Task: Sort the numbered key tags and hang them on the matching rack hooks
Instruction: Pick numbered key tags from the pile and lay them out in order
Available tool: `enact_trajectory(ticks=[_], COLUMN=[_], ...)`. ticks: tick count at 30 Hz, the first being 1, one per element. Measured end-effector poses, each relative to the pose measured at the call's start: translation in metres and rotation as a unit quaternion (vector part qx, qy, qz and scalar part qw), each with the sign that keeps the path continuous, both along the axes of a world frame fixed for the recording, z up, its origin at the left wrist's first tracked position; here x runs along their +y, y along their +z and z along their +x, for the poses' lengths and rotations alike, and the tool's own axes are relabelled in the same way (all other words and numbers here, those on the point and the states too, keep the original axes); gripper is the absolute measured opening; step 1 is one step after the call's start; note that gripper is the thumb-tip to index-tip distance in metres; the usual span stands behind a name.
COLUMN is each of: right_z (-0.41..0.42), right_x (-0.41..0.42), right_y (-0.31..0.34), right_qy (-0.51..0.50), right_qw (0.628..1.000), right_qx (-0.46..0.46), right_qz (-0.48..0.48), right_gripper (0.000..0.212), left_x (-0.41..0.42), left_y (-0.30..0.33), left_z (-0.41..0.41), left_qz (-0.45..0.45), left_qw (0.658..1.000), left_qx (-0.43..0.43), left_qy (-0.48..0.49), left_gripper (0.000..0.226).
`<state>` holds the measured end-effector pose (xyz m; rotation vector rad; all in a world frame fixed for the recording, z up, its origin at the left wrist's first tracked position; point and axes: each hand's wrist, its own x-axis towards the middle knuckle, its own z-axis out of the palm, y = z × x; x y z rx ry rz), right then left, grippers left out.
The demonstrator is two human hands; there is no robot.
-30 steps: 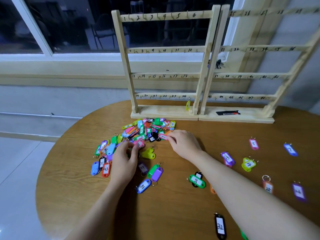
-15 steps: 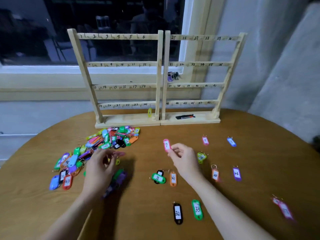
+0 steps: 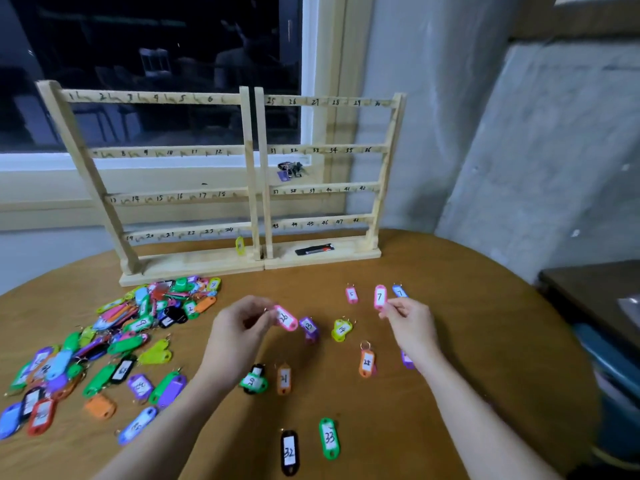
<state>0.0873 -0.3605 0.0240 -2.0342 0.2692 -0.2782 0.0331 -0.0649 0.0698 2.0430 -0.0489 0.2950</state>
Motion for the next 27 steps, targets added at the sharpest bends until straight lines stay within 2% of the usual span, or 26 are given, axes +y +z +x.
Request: enact_trajectory(ticks=[3,7,13,22,27], right_z=[0.016,0.034,0.054,0.058,0.053], right_x=[-0.029,-0.057,-0.065,-0.065,-0.071], right_y=[-0.003,-0.002,-0.002,-0.006,0.001], right_qy=[-0.025,-0.021,-0.037,-0.046,-0.05], right_qw=[0.999,0.996,0.995,0.99,0.992], right_qx=[0.043,0.085,0.095,0.114,0.109], right_qz=[0.006,0.005,0.003,-0.073,-0.049], right_gripper=[0.026,0.014,0.012,0.015,0.01], left_x=[-0.018,-0.04,-0.063,-0.077,-0.081], left_y=[0.0,-0.005,-0.024,-0.041,-0.043], left_z=[0.005,0.008,0.012,0.006,0.002], left_qz=[-0.018,-0.023,0.017,0.049,0.06], left_qw=[1.0,0.998,0.994,0.989,0.989], left_qx=[0.02,0.042,0.08,0.092,0.088], left_qy=[-0.016,-0.037,-0.068,-0.102,-0.105], left_gripper=[0.006,0.007,0.007,0.006,0.009])
